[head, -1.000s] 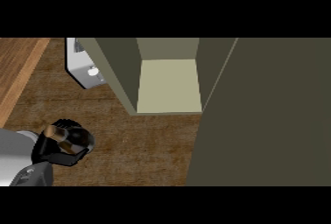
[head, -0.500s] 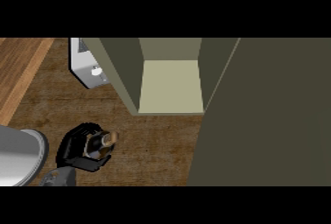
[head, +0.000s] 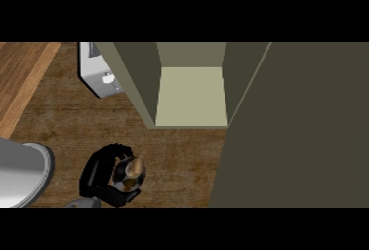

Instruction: Pick up the wine, place it into the cabinet and close the cabinet

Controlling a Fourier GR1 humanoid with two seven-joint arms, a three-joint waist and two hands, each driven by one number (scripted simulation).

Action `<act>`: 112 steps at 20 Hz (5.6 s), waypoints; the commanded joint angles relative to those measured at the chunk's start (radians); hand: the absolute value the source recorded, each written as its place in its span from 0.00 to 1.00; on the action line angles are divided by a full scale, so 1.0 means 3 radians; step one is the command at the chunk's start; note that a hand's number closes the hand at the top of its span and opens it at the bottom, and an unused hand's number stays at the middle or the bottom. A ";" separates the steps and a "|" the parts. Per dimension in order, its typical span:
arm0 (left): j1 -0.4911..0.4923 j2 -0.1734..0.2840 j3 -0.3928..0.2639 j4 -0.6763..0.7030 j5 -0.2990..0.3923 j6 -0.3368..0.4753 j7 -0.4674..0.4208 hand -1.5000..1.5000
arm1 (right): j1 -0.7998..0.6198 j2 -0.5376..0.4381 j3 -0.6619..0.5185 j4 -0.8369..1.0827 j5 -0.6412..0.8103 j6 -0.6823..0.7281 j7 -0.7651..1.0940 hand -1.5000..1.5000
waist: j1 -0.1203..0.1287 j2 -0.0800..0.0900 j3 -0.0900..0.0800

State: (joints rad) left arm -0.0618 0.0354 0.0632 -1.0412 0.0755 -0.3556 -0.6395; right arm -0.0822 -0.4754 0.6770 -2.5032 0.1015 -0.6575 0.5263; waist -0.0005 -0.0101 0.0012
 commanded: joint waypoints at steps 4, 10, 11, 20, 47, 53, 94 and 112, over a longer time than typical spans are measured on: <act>0.0287 -0.0115 -0.0457 -0.0850 0.0197 0.0254 0.0577 1.00 | 0.0289 -0.0158 0.0061 -0.0698 0.0273 -0.0008 0.0158 0.00 | -0.0031 0.0008 -0.0004; 0.0359 -0.0117 -0.1106 -0.1255 0.0283 0.0947 0.0642 1.00 | 0.0260 -0.0143 -0.0061 -0.0569 0.0066 0.0043 0.0006 0.00 | -0.0024 0.0018 -0.0004; 0.0374 -0.0117 -0.1080 -0.1370 0.0333 0.0924 0.0811 1.00 | 0.0459 -0.0231 0.0088 -0.0691 0.0208 0.0030 -0.0032 0.00 | -0.0041 0.0012 -0.0004; -0.0150 -0.0117 -0.1017 -0.1275 0.0218 0.1542 0.1054 1.00 | 0.0593 -0.0302 0.0007 -0.0680 0.0091 -0.0017 -0.0173 0.00 | -0.0053 0.0023 -0.0005; -0.1992 -0.0118 -0.1063 0.0631 0.0656 0.2137 0.0836 1.00 | 0.0820 -0.0431 -0.0013 -0.0673 -0.0141 0.0113 -0.0546 0.00 | -0.0148 0.0043 -0.0009; -0.2289 -0.0118 -0.1029 0.1122 0.0954 0.2160 0.0656 1.00 | 0.0952 -0.0484 0.0087 -0.0787 -0.0220 0.0167 -0.0725 0.00 | -0.0220 0.0051 -0.0009; -0.3655 0.0142 -0.0765 0.3232 0.1061 0.2800 0.0340 0.00 | 0.1240 -0.0440 0.0156 -0.0497 -0.0419 0.0411 -0.1486 0.00 | -0.0456 0.0148 -0.0011; -0.3724 0.0117 -0.0430 0.2956 0.1339 0.1809 -0.0065 1.00 | 0.1331 -0.0515 0.0073 -0.0530 -0.0423 0.0440 -0.1527 0.00 | -0.0329 0.0119 -0.0016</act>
State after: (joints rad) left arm -1.1798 0.0649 -0.0835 -0.1373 0.4629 0.2729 -0.6353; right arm 0.2751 -0.6015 0.6961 -2.4954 -0.0067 -0.5188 -0.0082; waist -0.1115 0.0328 -0.0031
